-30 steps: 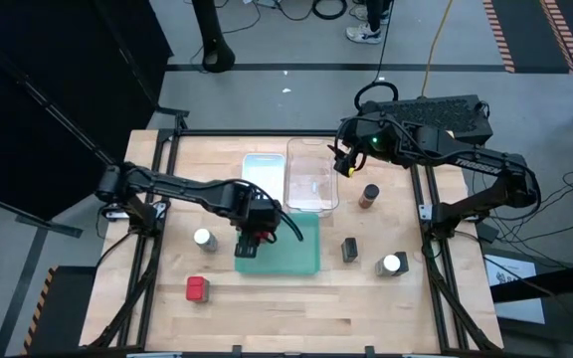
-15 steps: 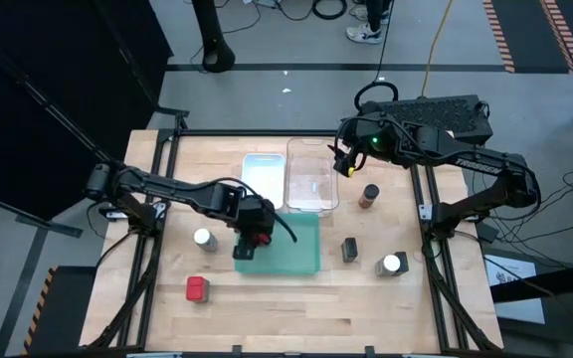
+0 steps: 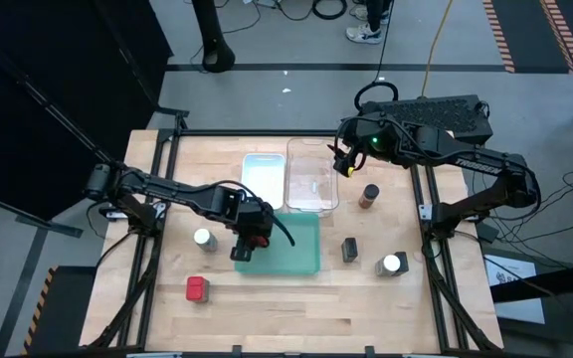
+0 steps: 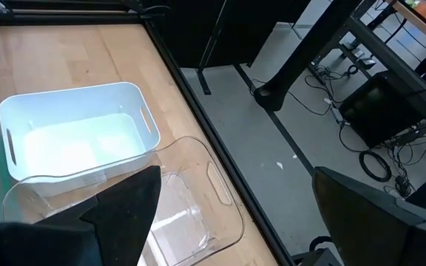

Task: Sort spices by type
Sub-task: Put the top red spice can into the green bin

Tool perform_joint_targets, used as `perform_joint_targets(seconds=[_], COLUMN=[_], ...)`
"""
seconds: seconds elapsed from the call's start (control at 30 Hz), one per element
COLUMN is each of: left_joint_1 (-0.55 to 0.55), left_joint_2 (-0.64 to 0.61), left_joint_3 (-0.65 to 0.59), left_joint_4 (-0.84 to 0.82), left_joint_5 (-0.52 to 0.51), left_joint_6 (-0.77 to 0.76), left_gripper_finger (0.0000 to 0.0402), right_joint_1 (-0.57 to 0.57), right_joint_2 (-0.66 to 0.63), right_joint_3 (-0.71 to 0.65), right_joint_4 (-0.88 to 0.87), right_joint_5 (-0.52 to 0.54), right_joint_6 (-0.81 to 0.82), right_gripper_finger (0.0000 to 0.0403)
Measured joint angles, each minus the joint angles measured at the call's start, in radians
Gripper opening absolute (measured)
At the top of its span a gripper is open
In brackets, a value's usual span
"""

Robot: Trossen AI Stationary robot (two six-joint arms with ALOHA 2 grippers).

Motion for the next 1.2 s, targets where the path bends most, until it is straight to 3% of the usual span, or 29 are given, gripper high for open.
perform_joint_targets(seconds=[0.4, 0.8, 1.2], left_joint_1=[0.007, 0.031, 0.043], left_joint_2=[0.001, 0.001, 0.001], left_joint_3=[-0.08, -0.08, -0.08], left_joint_4=[0.074, 0.08, 0.076], left_joint_5=[-0.021, -0.022, -0.022], left_joint_6=[-0.064, 0.036, 0.039], left_gripper_finger=[0.0228, 0.0228, 0.0228], right_joint_1=[0.0, 0.0, 0.0], right_joint_2=[0.0, 0.0, 0.0], right_joint_3=[0.0, 0.0, 0.0], right_joint_4=[0.001, 0.001, 0.001], right_joint_5=[0.001, 0.001, 0.001], right_joint_6=[0.017, 0.018, 0.025], right_gripper_finger=[0.0336, 0.0336, 0.0336])
